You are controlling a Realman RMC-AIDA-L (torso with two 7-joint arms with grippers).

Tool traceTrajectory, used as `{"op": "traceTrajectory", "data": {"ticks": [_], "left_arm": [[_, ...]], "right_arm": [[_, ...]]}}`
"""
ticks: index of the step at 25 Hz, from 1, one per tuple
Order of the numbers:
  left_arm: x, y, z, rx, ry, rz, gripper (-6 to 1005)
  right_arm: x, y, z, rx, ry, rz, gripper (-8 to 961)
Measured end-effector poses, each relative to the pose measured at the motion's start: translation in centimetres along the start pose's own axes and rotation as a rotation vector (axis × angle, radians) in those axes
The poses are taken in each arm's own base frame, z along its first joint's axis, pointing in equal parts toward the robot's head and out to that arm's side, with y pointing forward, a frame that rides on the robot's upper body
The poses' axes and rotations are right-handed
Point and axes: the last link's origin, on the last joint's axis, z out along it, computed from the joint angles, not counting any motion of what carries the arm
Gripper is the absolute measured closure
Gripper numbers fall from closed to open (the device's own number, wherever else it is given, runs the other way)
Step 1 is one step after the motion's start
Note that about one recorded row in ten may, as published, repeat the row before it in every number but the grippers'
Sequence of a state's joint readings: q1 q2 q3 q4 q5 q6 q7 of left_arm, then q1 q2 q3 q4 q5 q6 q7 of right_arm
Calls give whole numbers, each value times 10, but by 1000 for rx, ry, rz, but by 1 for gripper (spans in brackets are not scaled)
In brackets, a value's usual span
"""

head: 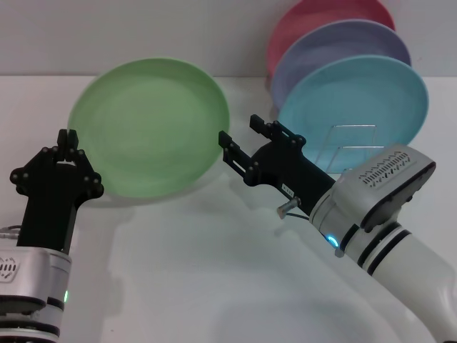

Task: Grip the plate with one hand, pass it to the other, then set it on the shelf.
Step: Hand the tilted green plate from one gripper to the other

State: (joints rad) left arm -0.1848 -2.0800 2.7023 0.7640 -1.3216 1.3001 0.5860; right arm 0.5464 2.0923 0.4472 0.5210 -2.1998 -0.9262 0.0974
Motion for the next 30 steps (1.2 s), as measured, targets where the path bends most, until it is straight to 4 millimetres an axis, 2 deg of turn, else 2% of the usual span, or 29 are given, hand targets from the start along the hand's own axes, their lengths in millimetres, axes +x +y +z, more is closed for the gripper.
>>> {"op": "traceTrajectory", "data": {"ticks": [14, 30], "left_arm": [[3, 1, 1, 2, 12, -6, 897], [3, 4, -8, -6, 17, -9, 892]], "right_arm": [[-6, 0, 9, -16, -11, -19, 324], [-8, -2, 11, -19, -10, -37, 323]]}}
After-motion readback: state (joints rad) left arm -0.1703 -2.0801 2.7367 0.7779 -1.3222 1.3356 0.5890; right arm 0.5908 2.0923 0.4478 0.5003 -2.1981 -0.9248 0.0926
